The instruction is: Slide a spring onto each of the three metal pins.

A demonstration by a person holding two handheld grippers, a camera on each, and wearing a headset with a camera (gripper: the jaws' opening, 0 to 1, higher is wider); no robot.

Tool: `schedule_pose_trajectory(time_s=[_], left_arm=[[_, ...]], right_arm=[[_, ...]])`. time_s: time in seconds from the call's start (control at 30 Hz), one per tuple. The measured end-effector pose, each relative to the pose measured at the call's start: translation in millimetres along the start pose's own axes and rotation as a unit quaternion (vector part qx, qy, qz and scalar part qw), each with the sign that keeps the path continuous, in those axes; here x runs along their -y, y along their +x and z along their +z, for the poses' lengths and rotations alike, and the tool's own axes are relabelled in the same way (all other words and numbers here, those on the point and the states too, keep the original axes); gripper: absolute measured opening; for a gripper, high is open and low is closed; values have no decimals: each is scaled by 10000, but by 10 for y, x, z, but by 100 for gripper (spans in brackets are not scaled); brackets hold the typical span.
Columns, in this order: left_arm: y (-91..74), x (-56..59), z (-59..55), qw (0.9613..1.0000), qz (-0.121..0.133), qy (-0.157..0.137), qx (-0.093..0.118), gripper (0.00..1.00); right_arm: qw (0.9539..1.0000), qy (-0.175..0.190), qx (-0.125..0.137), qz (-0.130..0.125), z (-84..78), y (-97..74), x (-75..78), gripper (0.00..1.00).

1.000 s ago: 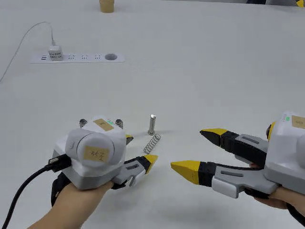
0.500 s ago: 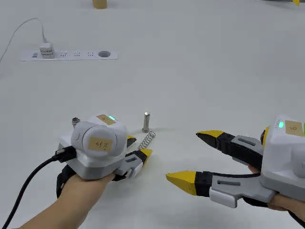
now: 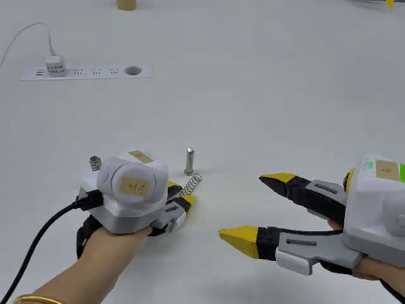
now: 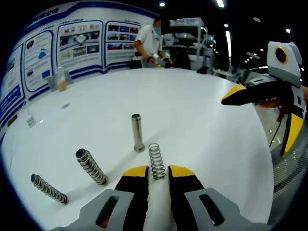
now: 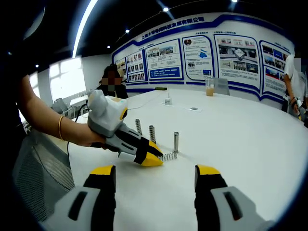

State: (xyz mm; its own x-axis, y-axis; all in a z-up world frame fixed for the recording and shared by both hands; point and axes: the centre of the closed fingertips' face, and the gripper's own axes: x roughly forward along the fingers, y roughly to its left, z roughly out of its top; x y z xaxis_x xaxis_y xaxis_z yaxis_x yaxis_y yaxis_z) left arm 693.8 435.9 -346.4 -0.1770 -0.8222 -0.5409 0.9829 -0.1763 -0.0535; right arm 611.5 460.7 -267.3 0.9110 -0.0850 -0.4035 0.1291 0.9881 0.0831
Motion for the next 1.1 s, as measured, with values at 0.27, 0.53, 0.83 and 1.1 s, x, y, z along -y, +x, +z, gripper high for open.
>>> schedule_pose_trajectory(time_s=[0.27, 0.53, 0.83, 1.1], left_arm=[[1, -6, -7, 9998, 28, 200, -70, 11], [-15, 6, -7, 9995, 26, 246, -187, 10], [-156, 23, 203, 9991, 47, 353, 209, 10], [-364, 120, 380, 9978, -41, 292, 601, 10]], right_arm=[[10000, 26, -15, -50, 1, 2, 22, 67], [9996, 261, 91, -98, 36, 15, 55, 67], [9966, 753, 294, -167, 134, -12, 136, 65], [9881, 1394, 627, -163, 294, 16, 173, 62]])
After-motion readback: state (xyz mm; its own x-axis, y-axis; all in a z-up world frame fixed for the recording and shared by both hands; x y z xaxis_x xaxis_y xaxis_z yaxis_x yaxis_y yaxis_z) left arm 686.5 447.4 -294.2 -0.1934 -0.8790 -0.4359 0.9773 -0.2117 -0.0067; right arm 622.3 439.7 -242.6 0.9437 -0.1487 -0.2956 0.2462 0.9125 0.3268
